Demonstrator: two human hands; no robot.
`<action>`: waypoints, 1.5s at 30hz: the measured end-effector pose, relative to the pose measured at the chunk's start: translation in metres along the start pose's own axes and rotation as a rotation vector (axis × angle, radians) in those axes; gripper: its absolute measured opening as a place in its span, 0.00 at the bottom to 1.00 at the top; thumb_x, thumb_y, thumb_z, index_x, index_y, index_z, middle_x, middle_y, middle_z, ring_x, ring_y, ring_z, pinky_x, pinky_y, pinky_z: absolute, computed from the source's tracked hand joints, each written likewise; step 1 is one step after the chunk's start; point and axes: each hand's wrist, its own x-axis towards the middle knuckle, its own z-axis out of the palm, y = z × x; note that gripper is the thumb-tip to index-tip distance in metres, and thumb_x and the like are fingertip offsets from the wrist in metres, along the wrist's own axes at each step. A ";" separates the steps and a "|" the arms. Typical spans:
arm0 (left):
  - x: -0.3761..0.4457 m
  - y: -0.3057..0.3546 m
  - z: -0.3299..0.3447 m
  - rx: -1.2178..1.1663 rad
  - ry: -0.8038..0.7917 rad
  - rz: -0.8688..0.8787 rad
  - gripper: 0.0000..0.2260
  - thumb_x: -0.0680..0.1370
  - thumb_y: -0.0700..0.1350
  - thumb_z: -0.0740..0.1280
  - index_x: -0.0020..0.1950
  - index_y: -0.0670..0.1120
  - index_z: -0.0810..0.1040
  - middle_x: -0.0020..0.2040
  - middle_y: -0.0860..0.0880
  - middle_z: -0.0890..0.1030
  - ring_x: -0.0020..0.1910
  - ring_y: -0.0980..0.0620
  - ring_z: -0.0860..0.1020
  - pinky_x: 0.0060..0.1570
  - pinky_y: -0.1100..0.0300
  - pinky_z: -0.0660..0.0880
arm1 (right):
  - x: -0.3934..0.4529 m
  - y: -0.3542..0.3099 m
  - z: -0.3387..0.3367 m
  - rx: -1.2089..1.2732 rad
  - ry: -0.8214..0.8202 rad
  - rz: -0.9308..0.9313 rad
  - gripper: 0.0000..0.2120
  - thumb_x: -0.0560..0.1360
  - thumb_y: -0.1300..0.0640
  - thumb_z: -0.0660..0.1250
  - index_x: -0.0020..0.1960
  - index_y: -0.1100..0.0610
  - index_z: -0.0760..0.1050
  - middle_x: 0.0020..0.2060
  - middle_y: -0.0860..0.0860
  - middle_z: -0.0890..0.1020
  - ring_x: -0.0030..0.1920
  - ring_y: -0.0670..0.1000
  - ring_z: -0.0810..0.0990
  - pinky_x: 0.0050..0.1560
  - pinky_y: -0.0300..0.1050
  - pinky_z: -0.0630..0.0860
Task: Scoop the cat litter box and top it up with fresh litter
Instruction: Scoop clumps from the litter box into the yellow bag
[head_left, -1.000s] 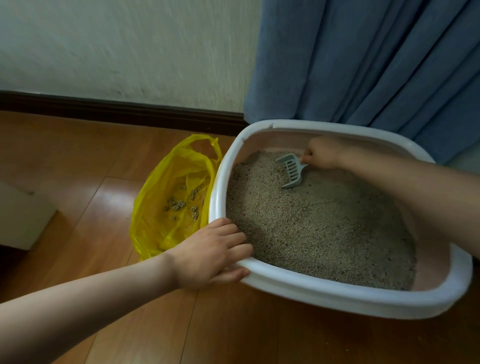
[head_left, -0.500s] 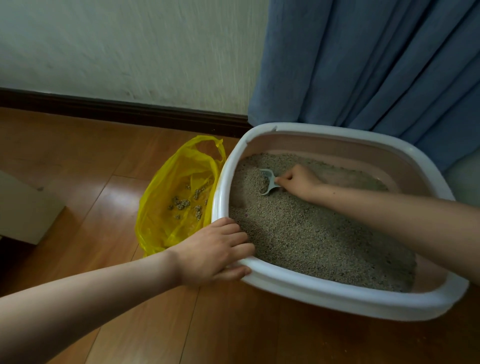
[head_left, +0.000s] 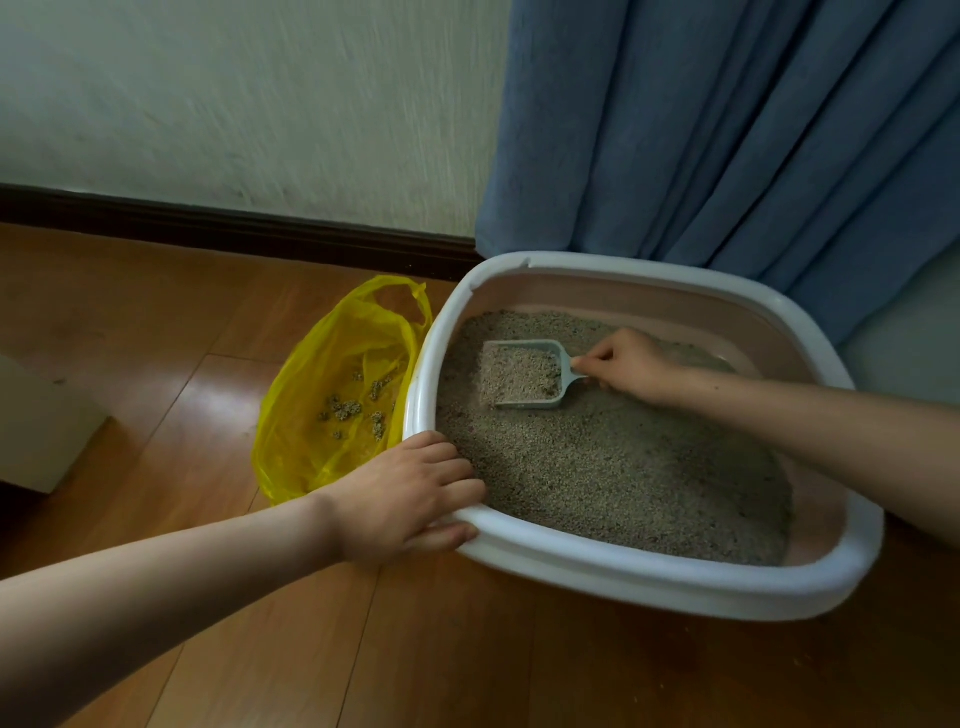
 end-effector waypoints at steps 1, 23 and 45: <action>0.000 0.000 0.001 0.002 0.001 0.003 0.11 0.82 0.56 0.58 0.50 0.50 0.71 0.44 0.51 0.75 0.45 0.48 0.72 0.55 0.55 0.67 | -0.002 0.003 -0.004 -0.005 0.012 0.016 0.20 0.77 0.48 0.66 0.40 0.66 0.80 0.28 0.55 0.71 0.27 0.51 0.65 0.29 0.41 0.63; 0.000 -0.001 0.004 0.014 0.018 0.002 0.11 0.82 0.57 0.58 0.50 0.50 0.72 0.43 0.51 0.74 0.44 0.49 0.72 0.55 0.56 0.66 | -0.057 0.003 -0.017 0.015 -0.143 0.006 0.14 0.77 0.51 0.65 0.41 0.60 0.81 0.24 0.49 0.71 0.22 0.46 0.64 0.23 0.37 0.62; 0.001 0.000 0.004 0.015 0.014 0.002 0.12 0.82 0.56 0.58 0.49 0.49 0.72 0.42 0.51 0.74 0.43 0.48 0.72 0.54 0.56 0.65 | -0.055 0.001 -0.020 -0.047 -0.155 -0.010 0.16 0.78 0.50 0.65 0.44 0.62 0.82 0.24 0.49 0.68 0.22 0.46 0.61 0.23 0.37 0.59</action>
